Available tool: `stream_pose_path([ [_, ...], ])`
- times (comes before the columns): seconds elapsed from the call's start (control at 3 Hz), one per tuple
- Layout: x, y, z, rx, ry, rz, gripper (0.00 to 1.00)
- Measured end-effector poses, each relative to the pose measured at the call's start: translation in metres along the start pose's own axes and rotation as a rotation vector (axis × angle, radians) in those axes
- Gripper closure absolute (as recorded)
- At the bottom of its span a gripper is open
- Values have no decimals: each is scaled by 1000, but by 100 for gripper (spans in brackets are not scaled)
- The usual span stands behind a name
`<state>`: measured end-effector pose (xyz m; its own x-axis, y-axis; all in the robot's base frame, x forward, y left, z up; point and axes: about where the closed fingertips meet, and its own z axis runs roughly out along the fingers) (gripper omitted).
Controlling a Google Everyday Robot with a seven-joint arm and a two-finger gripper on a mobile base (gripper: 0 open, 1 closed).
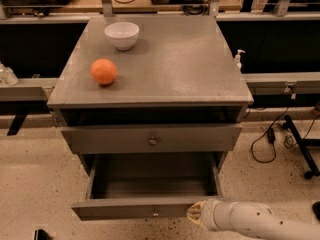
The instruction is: Close middle drawer
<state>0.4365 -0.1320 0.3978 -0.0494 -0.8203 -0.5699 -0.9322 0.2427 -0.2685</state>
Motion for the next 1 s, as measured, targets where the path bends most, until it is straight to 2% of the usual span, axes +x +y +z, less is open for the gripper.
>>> stream_pose_path([
  [0.33,-7,-19,8,1,-50,15,100],
  [0.67,-7,-18,8,1,-50,15,100],
  [1.0,6,-18,42,59,-80,23,100],
])
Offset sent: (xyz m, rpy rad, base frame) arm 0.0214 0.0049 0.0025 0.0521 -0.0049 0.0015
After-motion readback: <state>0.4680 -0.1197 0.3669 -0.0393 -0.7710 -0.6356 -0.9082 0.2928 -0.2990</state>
